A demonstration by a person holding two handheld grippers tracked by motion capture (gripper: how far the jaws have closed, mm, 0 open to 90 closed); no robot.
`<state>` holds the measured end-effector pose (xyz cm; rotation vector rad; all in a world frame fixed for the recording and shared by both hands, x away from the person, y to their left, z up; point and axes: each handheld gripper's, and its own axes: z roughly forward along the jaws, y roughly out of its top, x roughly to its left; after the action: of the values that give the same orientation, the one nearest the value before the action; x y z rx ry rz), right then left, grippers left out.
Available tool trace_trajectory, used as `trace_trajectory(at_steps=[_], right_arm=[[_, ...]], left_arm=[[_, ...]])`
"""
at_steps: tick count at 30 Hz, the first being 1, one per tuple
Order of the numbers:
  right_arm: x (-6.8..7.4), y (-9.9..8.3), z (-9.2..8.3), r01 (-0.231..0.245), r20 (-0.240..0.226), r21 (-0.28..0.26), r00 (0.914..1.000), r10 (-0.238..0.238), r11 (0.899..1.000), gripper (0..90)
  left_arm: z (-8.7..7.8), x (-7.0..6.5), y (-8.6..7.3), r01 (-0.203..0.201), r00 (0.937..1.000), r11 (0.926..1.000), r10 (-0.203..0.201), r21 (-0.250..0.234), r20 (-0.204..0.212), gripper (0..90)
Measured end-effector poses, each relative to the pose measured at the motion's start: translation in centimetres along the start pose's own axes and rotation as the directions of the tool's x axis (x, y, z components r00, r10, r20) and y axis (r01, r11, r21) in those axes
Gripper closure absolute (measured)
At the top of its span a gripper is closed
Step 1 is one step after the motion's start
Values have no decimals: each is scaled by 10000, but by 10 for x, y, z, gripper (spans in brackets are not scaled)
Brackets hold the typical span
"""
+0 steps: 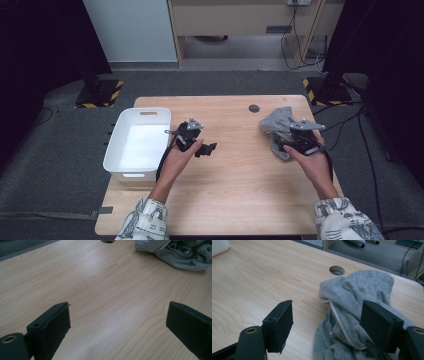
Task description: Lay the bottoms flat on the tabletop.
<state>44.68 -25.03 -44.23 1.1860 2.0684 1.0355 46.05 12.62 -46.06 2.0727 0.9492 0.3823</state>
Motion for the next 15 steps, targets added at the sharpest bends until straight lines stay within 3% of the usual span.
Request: trace_trajectory(at_steps=[5, 7, 10, 15], right_arm=[[-11, 5, 16, 340, 228, 484, 9991, -351, 9982, 230], [-18, 4, 25, 261, 366, 761, 9989, -289, 9968, 232], [-27, -1, 39, 139, 530, 1132, 9984, -201, 9935, 276], [-29, -8, 57, 436, 550, 1762, 9970, -540, 9834, 366]], left_arm=[[3, -6, -11, -90, 9999, 9999, 91, 72, -80, 49], [6, -8, -14, -62, 10000, 9999, 62, 95, 27, 49], [8, -14, -16, -144, 9997, 9998, 141, 119, 205, 49], [12, -23, -17, -376, 9986, 9992, 369, 168, 380, 48]])
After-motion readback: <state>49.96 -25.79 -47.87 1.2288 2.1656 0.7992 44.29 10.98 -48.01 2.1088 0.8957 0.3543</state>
